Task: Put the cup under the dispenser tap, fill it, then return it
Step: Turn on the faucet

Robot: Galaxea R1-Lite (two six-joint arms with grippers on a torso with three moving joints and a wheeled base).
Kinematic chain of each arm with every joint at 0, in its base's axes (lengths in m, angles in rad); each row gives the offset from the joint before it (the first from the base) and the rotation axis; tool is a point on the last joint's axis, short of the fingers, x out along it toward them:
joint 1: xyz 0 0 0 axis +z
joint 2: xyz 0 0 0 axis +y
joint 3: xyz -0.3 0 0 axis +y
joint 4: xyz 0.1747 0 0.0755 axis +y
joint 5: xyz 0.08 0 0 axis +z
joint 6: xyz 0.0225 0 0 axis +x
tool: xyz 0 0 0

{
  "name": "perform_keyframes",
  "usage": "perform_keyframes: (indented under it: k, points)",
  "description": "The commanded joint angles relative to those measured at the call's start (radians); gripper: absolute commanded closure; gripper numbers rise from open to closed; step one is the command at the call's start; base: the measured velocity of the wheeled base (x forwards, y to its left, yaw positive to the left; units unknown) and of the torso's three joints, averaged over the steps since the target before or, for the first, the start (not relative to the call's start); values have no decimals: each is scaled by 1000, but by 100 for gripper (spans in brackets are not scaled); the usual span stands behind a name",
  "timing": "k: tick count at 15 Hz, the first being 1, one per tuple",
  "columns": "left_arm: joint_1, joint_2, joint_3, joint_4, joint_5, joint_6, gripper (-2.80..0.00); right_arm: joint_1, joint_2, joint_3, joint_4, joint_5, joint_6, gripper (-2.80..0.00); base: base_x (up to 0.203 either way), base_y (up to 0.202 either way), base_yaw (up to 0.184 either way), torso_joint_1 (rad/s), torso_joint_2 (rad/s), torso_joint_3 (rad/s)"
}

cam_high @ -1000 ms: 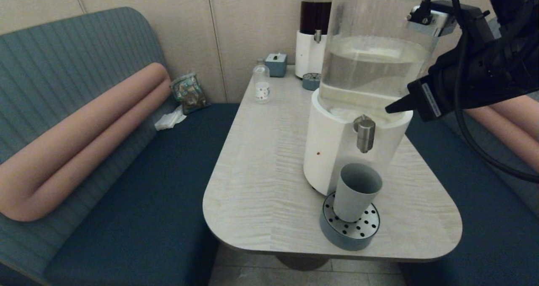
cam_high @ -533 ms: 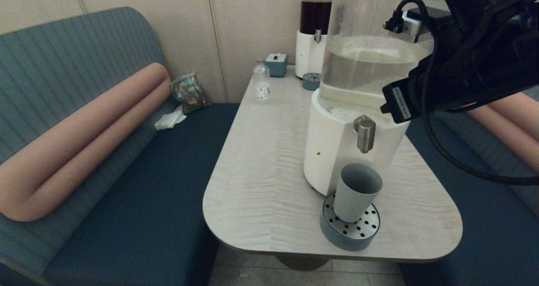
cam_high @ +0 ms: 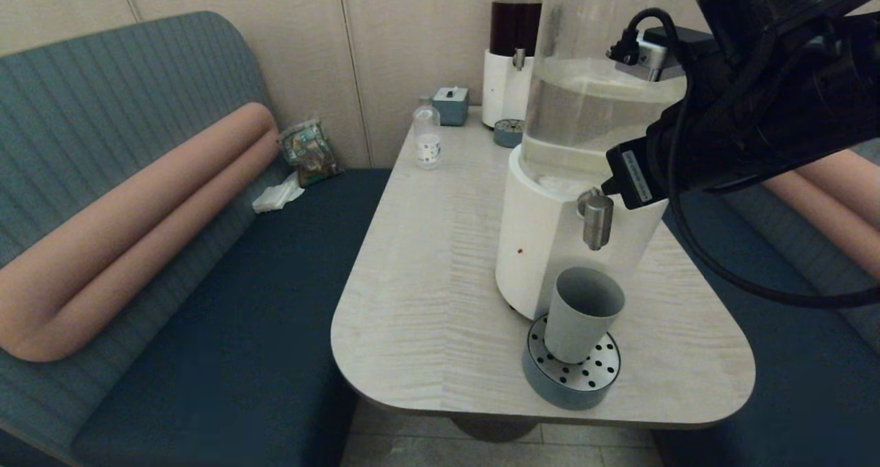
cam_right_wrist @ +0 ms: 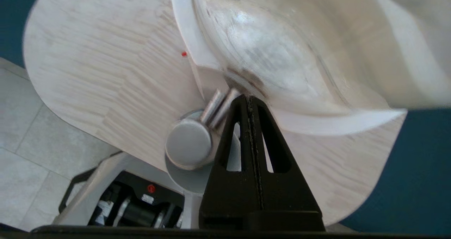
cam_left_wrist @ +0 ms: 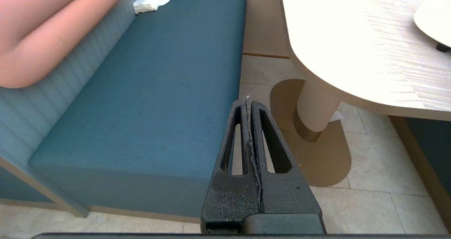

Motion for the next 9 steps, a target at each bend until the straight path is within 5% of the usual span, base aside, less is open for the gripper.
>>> perform_keyframes:
  k: [1, 9]
  points:
    - [-1, 1, 0, 0, 0, -1, 0, 1, 4, 0, -3, -1, 0, 0, 0, 0, 0, 0, 0, 0]
    - [0, 0, 0, 0, 0, -1, 0, -1, 7, 0, -8, 39, 1, 0, 0, 0, 0, 0, 0, 0]
